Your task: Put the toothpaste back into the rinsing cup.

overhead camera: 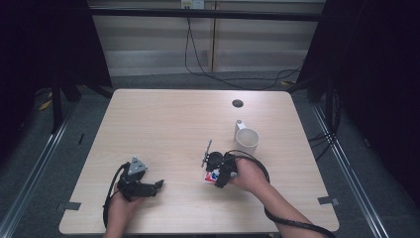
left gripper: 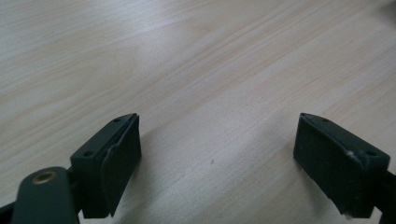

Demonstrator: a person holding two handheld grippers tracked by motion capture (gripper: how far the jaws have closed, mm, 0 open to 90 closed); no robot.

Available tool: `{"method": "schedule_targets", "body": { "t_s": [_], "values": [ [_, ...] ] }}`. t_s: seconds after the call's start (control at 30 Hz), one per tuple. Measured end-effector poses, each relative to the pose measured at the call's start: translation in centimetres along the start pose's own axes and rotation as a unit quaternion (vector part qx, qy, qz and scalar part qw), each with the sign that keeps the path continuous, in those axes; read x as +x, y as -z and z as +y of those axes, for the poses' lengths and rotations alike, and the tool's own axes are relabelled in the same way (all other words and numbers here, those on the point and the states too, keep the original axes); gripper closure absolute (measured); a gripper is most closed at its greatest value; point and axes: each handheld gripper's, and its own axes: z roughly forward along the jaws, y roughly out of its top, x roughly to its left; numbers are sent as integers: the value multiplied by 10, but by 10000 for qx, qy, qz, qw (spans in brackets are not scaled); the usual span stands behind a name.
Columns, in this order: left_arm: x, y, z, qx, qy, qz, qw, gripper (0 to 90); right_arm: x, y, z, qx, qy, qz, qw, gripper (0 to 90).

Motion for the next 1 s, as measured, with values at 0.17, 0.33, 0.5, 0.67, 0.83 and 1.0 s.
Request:
{"method": "schedule_targets", "body": {
  "t_s": [0.17,0.33,0.5,0.67,0.83,1.0],
  "values": [
    [0,0,0,2,-3,15,10000,149,1,1,2,59,-53,-46,10000,515],
    [0,0,0,19,-22,2,10000,148,-1,4,-4,-171,-69,2,9998,658],
    [0,0,0,16,-25,17,10000,149,-1,10,-15,-585,-221,-61,9980,688],
    [0,0,0,17,-22,1,10000,148,-2,15,-22,-787,-345,-41,9963,693],
    [0,0,0,-1,-2,16,10000,148,-4,18,-27,-987,-432,-19,9942,697],
    [0,0,0,6,-10,18,10000,148,-5,29,-33,-1251,-526,-14,9908,698]
  ]
}}
